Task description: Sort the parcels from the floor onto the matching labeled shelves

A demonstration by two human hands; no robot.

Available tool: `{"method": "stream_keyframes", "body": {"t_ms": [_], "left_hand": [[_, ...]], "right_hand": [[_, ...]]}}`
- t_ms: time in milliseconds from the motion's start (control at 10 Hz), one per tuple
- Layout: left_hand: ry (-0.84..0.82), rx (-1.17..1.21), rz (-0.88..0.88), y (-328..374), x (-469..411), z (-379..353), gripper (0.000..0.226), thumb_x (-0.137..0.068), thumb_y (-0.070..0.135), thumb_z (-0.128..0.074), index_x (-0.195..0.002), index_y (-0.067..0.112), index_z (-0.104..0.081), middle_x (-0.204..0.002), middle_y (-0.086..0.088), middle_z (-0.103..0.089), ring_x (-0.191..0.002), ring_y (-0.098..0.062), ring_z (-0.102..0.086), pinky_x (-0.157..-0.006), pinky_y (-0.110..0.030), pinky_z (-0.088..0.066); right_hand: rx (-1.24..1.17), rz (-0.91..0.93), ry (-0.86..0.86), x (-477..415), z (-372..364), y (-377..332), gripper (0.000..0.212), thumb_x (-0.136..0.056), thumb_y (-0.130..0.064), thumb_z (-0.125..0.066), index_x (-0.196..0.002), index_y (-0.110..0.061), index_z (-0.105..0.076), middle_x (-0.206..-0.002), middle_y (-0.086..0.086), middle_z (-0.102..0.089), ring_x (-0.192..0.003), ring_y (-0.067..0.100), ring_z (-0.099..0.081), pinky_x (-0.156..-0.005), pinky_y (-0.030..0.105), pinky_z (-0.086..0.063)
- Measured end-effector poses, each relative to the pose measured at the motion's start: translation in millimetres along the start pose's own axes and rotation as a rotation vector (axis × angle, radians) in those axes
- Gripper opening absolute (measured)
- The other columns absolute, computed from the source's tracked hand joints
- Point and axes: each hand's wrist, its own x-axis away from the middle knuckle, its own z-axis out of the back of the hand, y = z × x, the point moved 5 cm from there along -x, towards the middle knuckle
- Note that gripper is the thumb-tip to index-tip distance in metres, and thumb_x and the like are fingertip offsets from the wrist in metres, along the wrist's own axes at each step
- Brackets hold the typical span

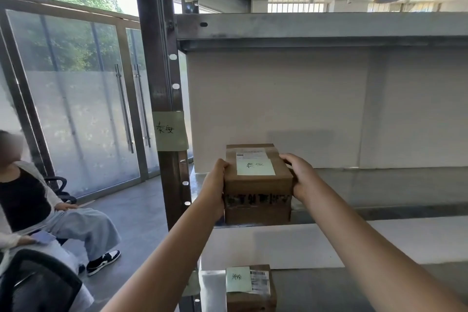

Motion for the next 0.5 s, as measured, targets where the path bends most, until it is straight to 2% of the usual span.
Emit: {"method": "stream_keyframes", "body": {"t_ms": [100,200,300,400,500], "left_hand": [[-0.032,0.040,0.003,2.7,-2.7,-4.7,0.026,-0.096,0.034,-0.053,-0.102,0.013,-0.067,-0.087,-0.010,-0.076,-0.070,-0.024,-0.069,-0.049,-0.028,-0.056],[-0.022,0.021,-0.021,3.7,-7.7,-7.1,0.024,-0.098,0.034,-0.054,-0.102,0.012,-0.064,-0.091,-0.011,-0.074,-0.072,-0.024,-0.068,-0.049,-0.028,-0.054],[0.067,-0.010,-0.097,8.3,-10.5,-2.1,0.022,-0.098,0.030,-0.054,-0.101,0.010,-0.062,-0.103,-0.014,-0.069,-0.085,-0.025,-0.064,-0.067,-0.031,-0.052],[0.151,0.049,-0.165,18.8,-12.6,6.1,0.024,-0.100,0.029,-0.050,-0.112,0.013,-0.062,-0.122,-0.007,-0.062,-0.109,-0.023,-0.054,-0.088,-0.032,-0.038],[0.178,0.006,-0.259,32.6,2.5,11.5,0.036,-0.105,0.030,-0.043,-0.133,0.013,-0.060,-0.113,-0.001,-0.059,-0.110,-0.020,-0.048,-0.092,-0.030,-0.036]], "right_hand": [[0.019,0.029,-0.022,-6.6,-0.6,-1.6,0.023,-0.097,-0.025,-0.061,-0.109,-0.007,-0.068,-0.094,0.011,-0.071,-0.080,0.027,-0.068,-0.077,0.036,-0.055],[0.088,0.049,0.018,-12.7,-0.3,-3.6,0.030,-0.099,-0.032,-0.057,-0.114,-0.008,-0.066,-0.097,0.011,-0.071,-0.083,0.028,-0.068,-0.085,0.040,-0.055],[0.200,0.095,0.109,-10.6,5.6,-8.7,0.039,-0.103,-0.036,-0.043,-0.123,-0.011,-0.066,-0.116,0.010,-0.069,-0.110,0.030,-0.064,-0.099,0.043,-0.049],[0.257,0.200,0.174,-0.5,20.8,-14.8,0.040,-0.100,-0.030,-0.044,-0.131,-0.013,-0.063,-0.133,0.005,-0.063,-0.115,0.020,-0.055,-0.106,0.039,-0.044],[0.234,0.249,0.239,8.6,42.0,-11.8,0.037,-0.098,-0.027,-0.048,-0.128,-0.013,-0.065,-0.125,0.002,-0.067,-0.113,0.016,-0.056,-0.107,0.038,-0.043]]}}
